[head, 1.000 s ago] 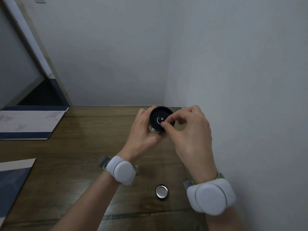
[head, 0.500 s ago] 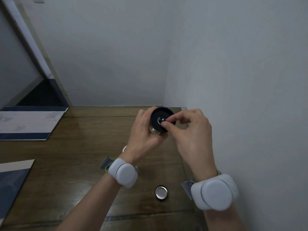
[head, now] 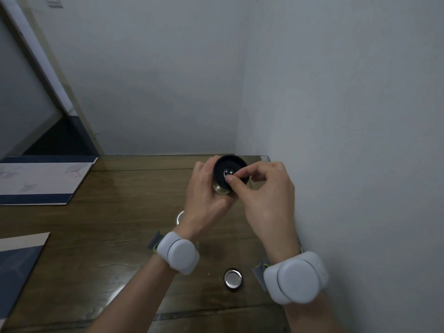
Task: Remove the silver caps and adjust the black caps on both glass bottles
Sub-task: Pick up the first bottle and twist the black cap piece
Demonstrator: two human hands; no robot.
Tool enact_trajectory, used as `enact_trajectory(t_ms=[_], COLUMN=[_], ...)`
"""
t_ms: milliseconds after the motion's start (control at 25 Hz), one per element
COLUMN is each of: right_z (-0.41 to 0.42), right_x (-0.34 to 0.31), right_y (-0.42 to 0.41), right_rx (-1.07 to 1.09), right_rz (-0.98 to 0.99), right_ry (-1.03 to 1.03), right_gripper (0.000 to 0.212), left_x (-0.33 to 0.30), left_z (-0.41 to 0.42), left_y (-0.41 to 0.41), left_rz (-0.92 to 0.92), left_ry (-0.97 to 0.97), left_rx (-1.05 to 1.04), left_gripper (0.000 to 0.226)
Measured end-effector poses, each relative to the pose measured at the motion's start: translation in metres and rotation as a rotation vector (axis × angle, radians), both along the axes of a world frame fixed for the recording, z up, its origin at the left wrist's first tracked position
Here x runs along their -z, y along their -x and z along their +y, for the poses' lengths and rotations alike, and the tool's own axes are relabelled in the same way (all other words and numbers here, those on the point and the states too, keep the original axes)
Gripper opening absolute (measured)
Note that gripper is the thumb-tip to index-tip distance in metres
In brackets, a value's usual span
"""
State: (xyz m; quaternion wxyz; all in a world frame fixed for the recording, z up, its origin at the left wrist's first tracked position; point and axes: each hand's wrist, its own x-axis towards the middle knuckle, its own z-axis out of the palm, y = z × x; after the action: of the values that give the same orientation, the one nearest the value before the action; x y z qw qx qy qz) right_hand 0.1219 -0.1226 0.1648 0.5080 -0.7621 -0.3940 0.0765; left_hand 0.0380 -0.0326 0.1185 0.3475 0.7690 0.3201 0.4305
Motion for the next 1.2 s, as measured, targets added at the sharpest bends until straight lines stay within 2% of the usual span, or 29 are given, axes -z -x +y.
enact_trajectory(t_ms=[40, 200, 360, 600, 840, 1000, 1200], right_z=[-0.002, -0.011, -0.016, -0.018, -0.013, -0.007, -0.002], right_x=[-0.003, -0.02, -0.03, -0.031, -0.021, -0.012, -0.007], right_y=[-0.004, -0.026, -0.029, -0.032, -0.019, -0.002, 0.007], right_rx=[-0.04, -0.2, -0.261, -0.282, -0.124, 0.048, 0.119], right_rz=[-0.028, -0.118, -0.148, -0.119, -0.07, -0.101, -0.173], right_ry=[0.029, 0.106, 0.167, 0.163, 0.084, 0.061, 0.024], right_gripper=[0.015, 0.018, 0.023, 0.019, 0.017, 0.024, 0.027], left_x=[0.0, -0.001, -0.003, -0.008, -0.015, -0.013, -0.006], left_z=[0.002, 0.007, 0.008, 0.004, -0.002, -0.005, -0.004], left_y=[0.002, 0.012, 0.014, 0.014, 0.008, 0.004, -0.001], left_rz=[0.003, 0.074, 0.097, 0.111, 0.055, 0.014, -0.016], left_ry=[0.02, 0.049, 0.037, 0.024, 0.013, -0.009, -0.012], left_rx=[0.039, 0.19, 0.286, 0.304, 0.218, 0.171, 0.11], left_gripper=[0.039, 0.07, 0.071, 0.073, 0.075, 0.045, 0.044])
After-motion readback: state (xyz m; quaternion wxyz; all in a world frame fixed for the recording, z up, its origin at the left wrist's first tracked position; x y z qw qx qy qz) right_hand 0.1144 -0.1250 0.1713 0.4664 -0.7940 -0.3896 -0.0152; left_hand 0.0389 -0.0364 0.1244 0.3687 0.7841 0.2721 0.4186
